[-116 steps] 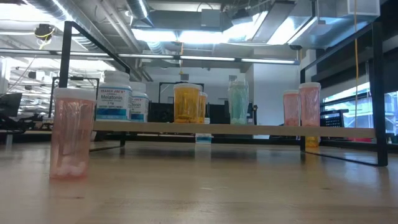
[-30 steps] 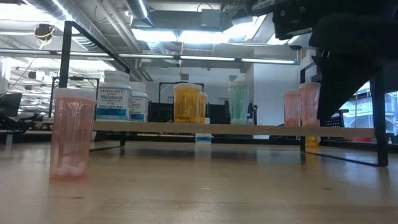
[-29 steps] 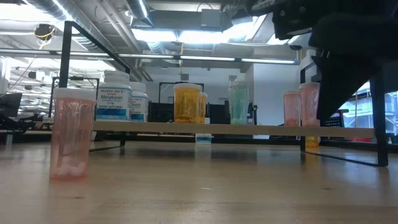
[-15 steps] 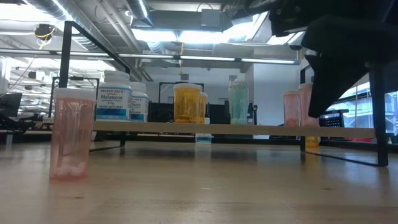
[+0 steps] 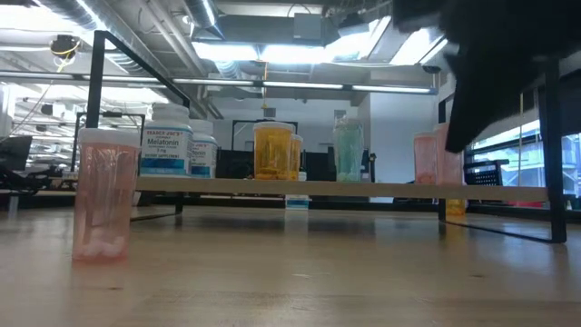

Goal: Pick and place medicine bottles onto shelf by color
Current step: Adjust the pink bottle on the shelf, then put the pink pill bottle on the shelf

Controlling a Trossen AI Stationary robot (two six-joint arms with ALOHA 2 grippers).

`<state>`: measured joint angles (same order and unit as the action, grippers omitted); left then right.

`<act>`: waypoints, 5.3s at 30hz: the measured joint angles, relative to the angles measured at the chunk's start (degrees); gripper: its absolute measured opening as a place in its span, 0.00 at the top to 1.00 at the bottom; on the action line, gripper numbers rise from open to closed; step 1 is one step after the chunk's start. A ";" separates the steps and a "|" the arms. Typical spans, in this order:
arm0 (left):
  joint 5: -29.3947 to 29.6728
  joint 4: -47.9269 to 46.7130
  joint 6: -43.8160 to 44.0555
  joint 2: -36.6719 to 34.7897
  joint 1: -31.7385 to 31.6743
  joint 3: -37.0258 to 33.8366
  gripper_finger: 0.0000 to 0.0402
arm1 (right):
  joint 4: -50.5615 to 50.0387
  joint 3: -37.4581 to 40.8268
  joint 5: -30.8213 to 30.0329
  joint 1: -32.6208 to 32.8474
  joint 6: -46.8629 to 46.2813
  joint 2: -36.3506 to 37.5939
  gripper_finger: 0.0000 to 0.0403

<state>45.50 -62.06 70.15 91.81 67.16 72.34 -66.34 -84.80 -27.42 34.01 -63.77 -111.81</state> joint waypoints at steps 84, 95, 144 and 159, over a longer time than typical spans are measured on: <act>-2.14 1.07 -0.28 0.04 1.29 0.00 0.49 | 45.61 -14.88 12.53 -6.25 56.67 -12.85 0.45; -2.13 1.07 -0.28 0.04 1.28 0.00 0.49 | 46.42 -14.88 17.39 -9.42 56.85 -16.02 0.45; -2.12 1.25 -0.13 0.02 1.27 0.00 0.49 | 54.68 -14.88 20.57 -10.77 56.79 -20.81 0.61; -2.12 1.25 -0.09 0.02 1.27 0.00 0.49 | 54.17 -16.08 20.39 -9.68 55.43 -20.74 0.69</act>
<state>43.38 -60.82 70.06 91.83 68.42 72.34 -12.17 -100.88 -7.03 24.33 -8.34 -132.55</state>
